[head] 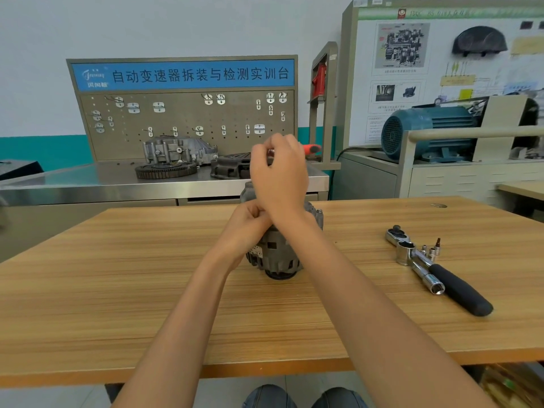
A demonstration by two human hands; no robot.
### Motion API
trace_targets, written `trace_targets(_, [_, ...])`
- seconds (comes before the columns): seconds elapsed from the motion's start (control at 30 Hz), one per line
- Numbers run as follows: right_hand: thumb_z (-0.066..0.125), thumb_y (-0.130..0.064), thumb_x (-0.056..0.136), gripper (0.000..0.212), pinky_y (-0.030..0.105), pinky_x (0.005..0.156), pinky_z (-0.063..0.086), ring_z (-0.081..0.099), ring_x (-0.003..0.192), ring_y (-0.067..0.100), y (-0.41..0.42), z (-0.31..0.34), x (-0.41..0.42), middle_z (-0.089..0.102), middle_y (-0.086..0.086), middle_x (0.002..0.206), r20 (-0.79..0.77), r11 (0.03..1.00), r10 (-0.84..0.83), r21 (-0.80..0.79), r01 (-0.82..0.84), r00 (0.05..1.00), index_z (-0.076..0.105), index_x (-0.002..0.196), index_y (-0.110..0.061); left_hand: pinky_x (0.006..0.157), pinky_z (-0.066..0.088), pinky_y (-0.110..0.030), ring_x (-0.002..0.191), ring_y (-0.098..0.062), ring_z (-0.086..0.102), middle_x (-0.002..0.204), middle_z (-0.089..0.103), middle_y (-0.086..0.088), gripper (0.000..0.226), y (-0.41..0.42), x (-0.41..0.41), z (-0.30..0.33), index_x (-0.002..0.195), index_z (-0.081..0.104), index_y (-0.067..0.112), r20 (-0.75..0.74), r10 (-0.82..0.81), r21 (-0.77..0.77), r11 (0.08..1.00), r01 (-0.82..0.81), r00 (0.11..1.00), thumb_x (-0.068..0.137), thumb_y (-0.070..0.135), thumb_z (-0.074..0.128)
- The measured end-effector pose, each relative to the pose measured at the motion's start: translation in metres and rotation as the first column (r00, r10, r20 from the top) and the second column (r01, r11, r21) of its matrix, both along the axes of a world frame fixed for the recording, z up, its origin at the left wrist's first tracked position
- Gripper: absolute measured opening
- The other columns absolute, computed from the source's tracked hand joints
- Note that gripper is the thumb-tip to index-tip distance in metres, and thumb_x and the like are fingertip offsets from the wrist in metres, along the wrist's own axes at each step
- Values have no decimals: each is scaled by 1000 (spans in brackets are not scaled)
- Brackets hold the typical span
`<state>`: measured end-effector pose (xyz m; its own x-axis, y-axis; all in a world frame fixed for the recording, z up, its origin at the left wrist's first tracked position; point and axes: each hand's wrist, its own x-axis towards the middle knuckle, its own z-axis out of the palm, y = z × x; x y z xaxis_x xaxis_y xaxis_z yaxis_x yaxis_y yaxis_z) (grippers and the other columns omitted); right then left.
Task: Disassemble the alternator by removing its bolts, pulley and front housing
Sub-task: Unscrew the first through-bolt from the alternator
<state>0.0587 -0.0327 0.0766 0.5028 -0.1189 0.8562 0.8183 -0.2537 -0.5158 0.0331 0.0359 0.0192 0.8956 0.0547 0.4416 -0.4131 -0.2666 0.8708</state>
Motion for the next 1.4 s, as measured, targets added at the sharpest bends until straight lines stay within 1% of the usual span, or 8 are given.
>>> trace_targets(0.23, [39,-5,83,35,28,91,46,66,79,6,-17,17,8,63,1,63,-249,605,793,435,-667,556,44,49,-14,70,53,-20,88,-10,69,93,74,4,21,1,-3,3,91,74,30,-3,-126,14,992,126,992,94,26,54])
trace_targets(0.37, [45,-6,87,22,12,64,40,49,70,10,-5,2,1,51,9,73,-127,936,339,147,-320,932,50,66,-6,54,46,-12,61,-1,64,64,69,10,40,0,-3,0,65,72,28,15,-78,-6,997,78,997,94,10,53])
trace_targets(0.5, [53,-13,82,8,37,101,37,43,81,16,0,-7,-1,46,-2,77,99,963,-249,-84,257,964,50,75,-11,45,38,-14,44,2,49,45,54,11,36,2,1,-2,59,54,14,-2,-9,11,1000,9,1000,88,-7,48])
trace_targets(0.67, [36,-23,90,34,16,69,36,49,74,8,-7,6,2,51,-3,71,-163,919,387,149,-365,908,48,60,-12,55,45,-13,67,0,65,71,71,10,36,-1,-3,3,71,73,37,4,-79,10,997,79,997,95,21,52])
trace_targets(0.83, [23,-20,102,60,42,103,40,65,84,14,-19,16,14,63,-1,57,-249,605,793,427,-672,556,49,48,-13,63,50,-14,82,-4,69,88,74,7,23,-2,-3,2,88,74,31,16,-125,-14,992,125,992,95,30,52])
trace_targets(1.07, [39,-20,91,23,36,103,33,43,76,14,-2,-9,6,43,-3,71,188,984,-160,-50,172,969,46,71,-12,50,41,-17,49,-1,55,51,61,10,47,0,1,-3,53,62,24,13,10,-23,1000,-10,1000,92,1,49])
trace_targets(1.23, [35,-23,90,35,12,77,37,51,74,6,-12,7,8,49,-3,67,-160,883,466,146,-446,870,46,59,-12,55,48,-13,72,-4,69,79,74,7,23,-5,-2,1,82,73,30,29,-69,-47,996,70,997,94,22,55])
trace_targets(1.4, [33,-13,96,47,36,92,47,66,78,11,-17,17,11,61,-2,57,-258,625,778,415,-661,573,45,51,-11,61,49,-13,79,-5,69,86,74,7,20,-1,-3,1,88,74,27,24,-116,-58,991,117,993,94,24,55])
